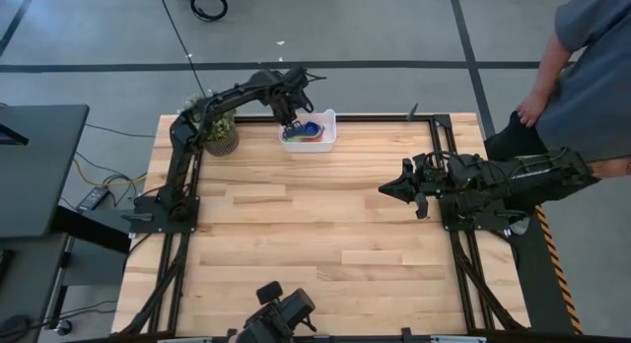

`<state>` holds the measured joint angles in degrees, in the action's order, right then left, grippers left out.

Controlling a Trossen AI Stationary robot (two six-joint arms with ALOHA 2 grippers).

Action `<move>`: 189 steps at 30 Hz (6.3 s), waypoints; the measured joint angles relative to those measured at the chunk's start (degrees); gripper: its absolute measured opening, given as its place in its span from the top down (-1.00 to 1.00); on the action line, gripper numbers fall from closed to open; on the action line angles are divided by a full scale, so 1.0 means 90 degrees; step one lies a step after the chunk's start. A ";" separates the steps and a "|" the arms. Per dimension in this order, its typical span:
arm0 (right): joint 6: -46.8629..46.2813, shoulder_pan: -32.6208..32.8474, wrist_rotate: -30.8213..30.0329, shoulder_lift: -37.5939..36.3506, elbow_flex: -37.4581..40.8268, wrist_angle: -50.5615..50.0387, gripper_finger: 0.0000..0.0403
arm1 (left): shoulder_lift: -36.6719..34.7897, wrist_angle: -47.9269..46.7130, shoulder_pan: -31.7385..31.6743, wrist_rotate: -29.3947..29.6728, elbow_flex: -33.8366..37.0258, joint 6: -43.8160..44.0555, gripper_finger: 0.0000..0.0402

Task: Nest measuring cups in basket
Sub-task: Return to Home Position

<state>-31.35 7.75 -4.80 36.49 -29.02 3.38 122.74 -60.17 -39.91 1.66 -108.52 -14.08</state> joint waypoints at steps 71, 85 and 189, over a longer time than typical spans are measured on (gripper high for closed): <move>0.1939 0.0010 0.0775 -0.4027 0.0143 -0.1593 0.93 | -0.5804 -0.3196 0.2661 0.2281 -0.2438 0.3100 0.99; 0.1530 0.0010 0.0800 -0.4022 0.1879 0.0669 0.93 | -0.9063 -0.0333 0.3178 0.2652 0.2617 0.3446 0.99; 0.3004 0.0000 0.0707 -0.3961 0.3181 0.0811 0.93 | -1.3600 0.6283 0.3164 0.1336 1.1726 0.1491 0.99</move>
<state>-4.32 7.75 1.56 0.84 -0.38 10.68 0.34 -3.62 -11.44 13.69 -2.99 -0.67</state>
